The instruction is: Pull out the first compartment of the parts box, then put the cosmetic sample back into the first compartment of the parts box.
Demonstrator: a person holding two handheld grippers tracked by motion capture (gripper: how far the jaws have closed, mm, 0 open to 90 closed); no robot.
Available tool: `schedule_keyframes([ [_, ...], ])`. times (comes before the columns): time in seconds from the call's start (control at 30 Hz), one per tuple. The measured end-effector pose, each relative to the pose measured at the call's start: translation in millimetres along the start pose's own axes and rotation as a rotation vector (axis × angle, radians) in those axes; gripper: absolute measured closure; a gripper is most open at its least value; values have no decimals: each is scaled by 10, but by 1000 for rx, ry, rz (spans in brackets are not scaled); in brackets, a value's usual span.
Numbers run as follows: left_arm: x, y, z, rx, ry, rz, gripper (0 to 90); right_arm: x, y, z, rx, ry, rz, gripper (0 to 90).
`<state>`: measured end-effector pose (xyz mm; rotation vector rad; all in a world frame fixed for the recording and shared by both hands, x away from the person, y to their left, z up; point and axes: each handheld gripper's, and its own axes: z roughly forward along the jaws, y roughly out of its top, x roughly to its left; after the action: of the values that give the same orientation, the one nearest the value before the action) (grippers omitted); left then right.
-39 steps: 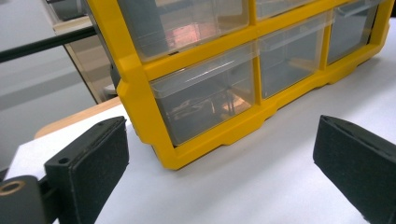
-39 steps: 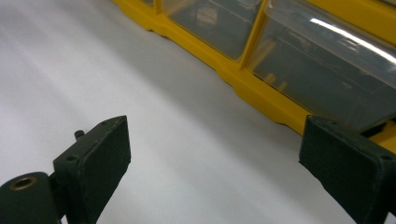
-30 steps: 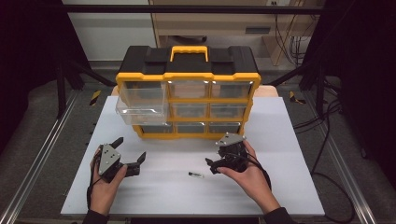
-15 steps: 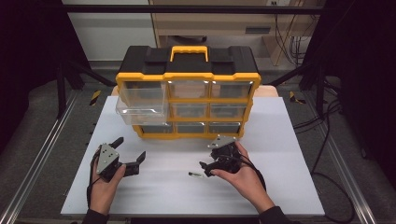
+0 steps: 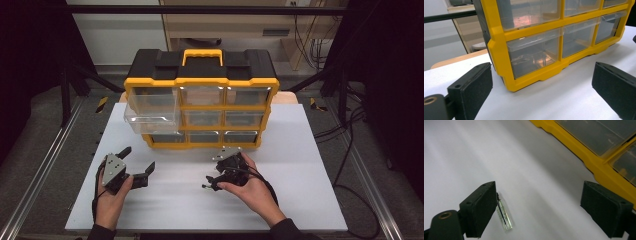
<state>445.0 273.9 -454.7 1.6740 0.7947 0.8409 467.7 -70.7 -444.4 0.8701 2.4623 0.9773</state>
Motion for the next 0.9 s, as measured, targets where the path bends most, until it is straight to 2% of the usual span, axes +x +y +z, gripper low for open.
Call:
schedule_keyframes([
  [0.37,6,-3,5,-1,1,-10,30,36,18,68,20,29,-5,184],
  [0.63,16,-3,2,-5,1,-17,29,77,19,74,25,54,-12,279],
  [0.9,18,-7,6,-3,0,-18,30,85,-17,79,20,60,11,367],
])
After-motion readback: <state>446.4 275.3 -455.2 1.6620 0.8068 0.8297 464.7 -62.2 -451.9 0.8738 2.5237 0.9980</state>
